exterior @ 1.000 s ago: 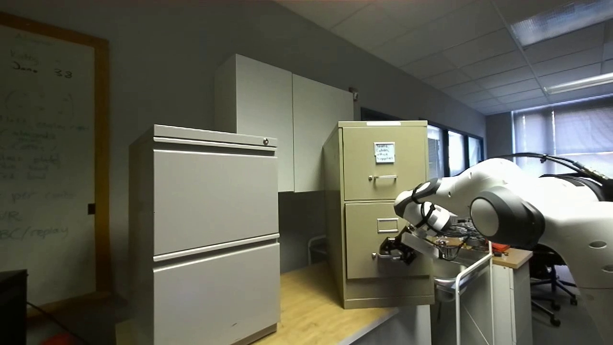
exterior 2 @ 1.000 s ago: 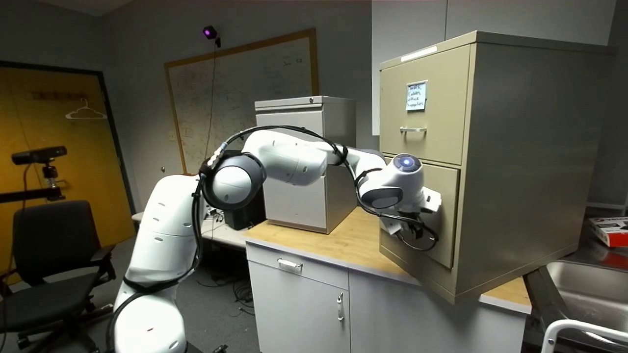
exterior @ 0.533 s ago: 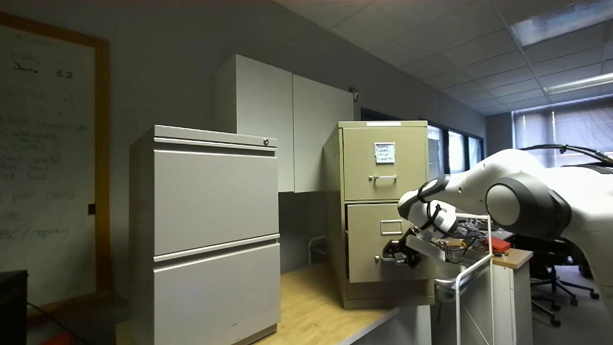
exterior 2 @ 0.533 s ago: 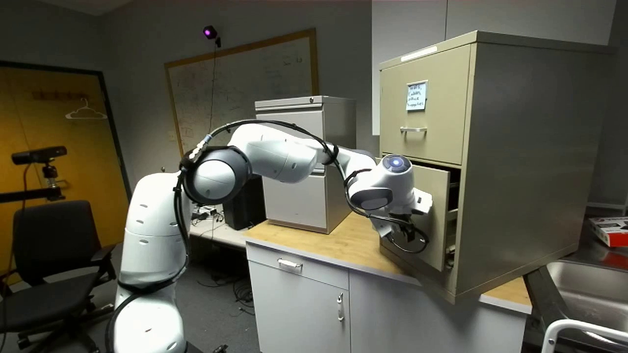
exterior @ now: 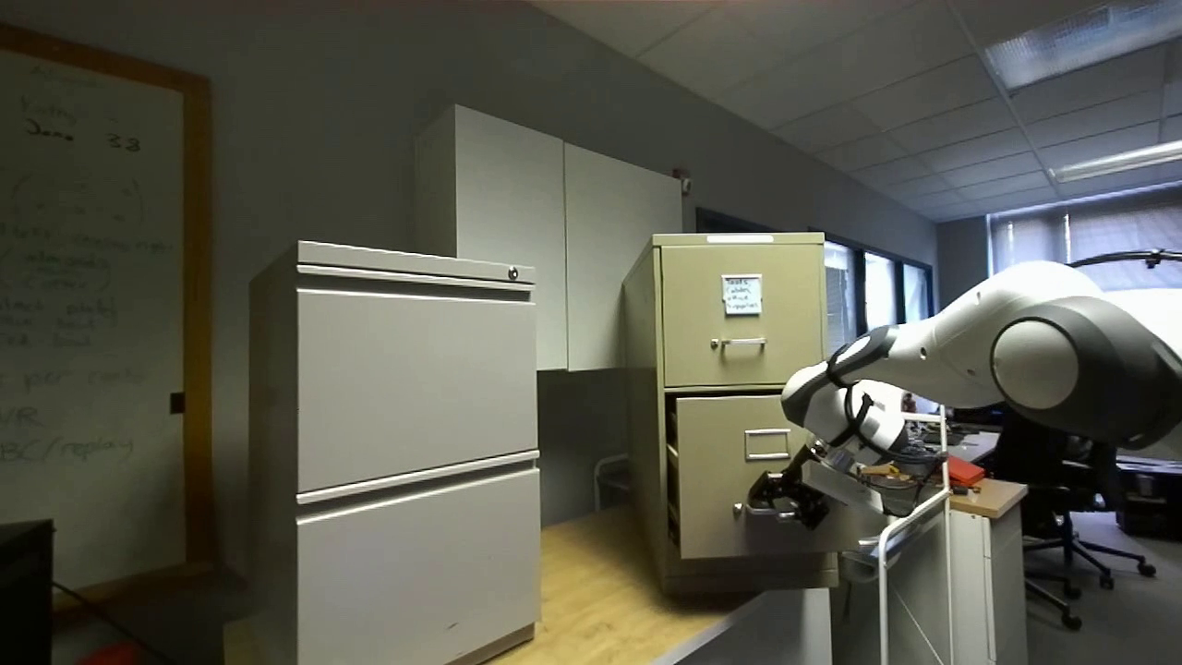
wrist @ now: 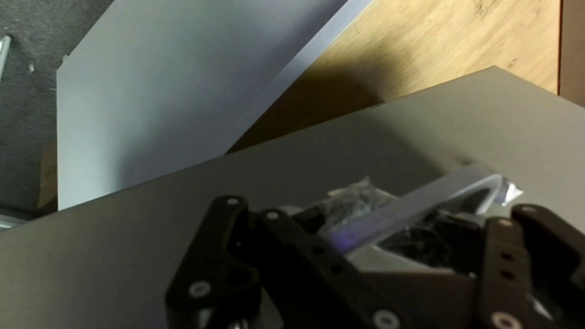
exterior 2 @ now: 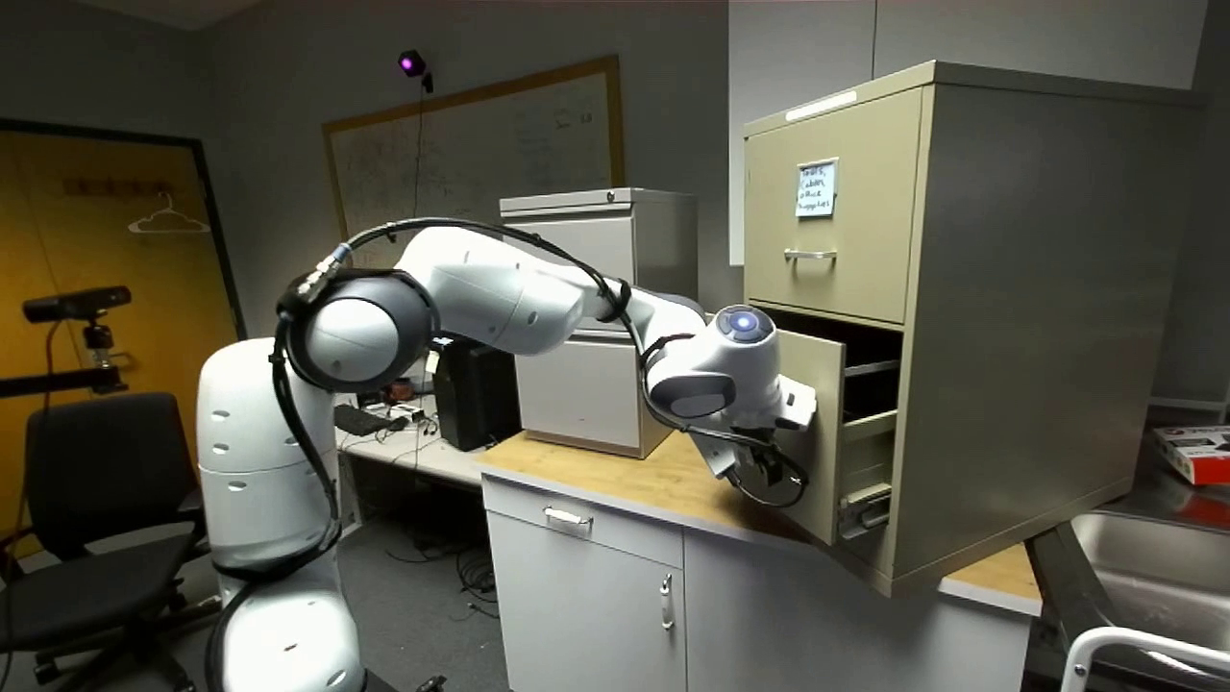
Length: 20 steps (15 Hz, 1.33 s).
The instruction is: Open the bottom drawer on the filing cabinet on the right
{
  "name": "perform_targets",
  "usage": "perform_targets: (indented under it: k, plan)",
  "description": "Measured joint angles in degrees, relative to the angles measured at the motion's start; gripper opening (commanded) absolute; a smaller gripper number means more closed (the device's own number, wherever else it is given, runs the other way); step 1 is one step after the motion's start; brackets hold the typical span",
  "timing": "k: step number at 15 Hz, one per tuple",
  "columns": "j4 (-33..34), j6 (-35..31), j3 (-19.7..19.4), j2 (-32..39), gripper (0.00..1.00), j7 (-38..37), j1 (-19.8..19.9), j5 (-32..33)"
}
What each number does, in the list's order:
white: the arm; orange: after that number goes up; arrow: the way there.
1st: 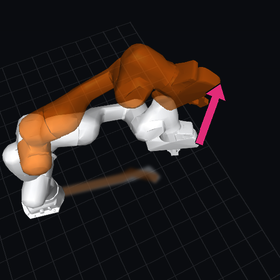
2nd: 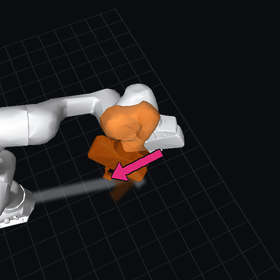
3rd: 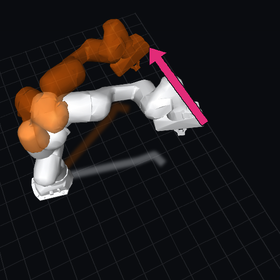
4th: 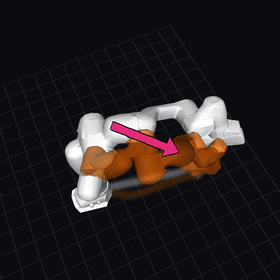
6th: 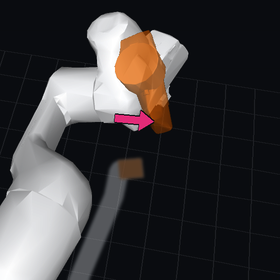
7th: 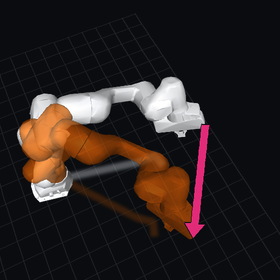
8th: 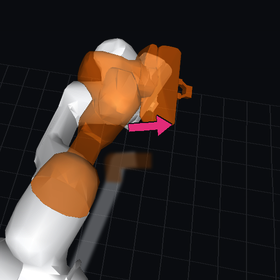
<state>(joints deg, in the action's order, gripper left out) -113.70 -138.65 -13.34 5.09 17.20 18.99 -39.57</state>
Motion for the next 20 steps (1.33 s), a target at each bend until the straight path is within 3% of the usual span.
perform_targets:
  k: [20]
  plan:
    - [-32.7, -6.7, -3.9, -28.9, 0.07, 3.7, -5.5, -1.9]
